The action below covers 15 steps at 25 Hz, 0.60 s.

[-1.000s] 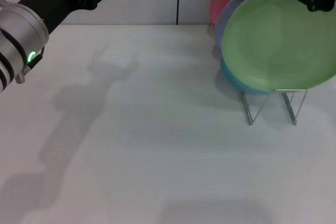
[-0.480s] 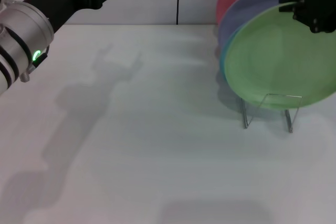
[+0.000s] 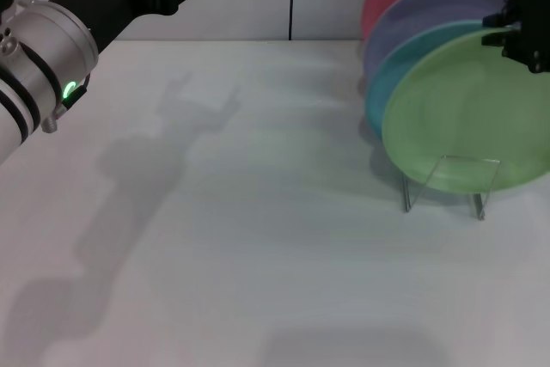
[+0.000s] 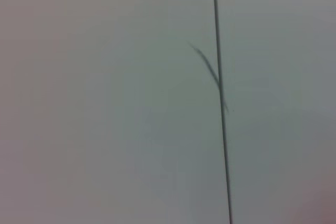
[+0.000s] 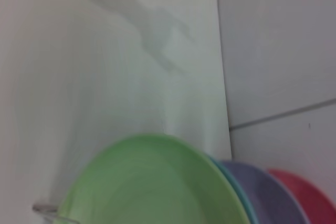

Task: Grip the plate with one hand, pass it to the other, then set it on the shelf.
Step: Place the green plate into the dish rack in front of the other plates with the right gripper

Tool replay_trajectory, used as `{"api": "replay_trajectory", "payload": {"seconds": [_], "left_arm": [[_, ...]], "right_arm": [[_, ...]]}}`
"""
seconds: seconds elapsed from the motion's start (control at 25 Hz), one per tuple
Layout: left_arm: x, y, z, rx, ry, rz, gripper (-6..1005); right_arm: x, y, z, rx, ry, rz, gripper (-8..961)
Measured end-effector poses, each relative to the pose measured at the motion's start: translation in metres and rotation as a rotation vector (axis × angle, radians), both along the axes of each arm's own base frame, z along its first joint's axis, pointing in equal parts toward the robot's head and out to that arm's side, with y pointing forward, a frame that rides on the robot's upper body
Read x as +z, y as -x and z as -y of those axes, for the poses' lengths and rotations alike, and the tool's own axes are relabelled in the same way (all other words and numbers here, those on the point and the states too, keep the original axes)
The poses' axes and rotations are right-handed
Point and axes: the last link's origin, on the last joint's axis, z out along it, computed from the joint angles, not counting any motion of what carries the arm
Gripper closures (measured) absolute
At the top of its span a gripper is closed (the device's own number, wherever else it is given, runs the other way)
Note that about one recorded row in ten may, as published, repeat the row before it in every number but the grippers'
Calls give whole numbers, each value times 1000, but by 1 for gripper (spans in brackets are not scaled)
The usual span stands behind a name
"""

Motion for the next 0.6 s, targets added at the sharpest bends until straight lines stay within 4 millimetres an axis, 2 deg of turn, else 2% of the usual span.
{"api": "replay_trajectory", "payload": {"seconds": [0.24, 0.48, 0.6], "left_arm": [[-3, -6, -1, -18, 13, -4, 139], [-4, -8, -2, -23, 18, -5, 139], [-5, -8, -2, -23, 20, -6, 140]], "right_arm": [[5, 3, 8, -52, -10, -26, 848], [6, 10, 16, -64, 3, -27, 648], [12, 14, 19, -50, -12, -51, 474]]}}
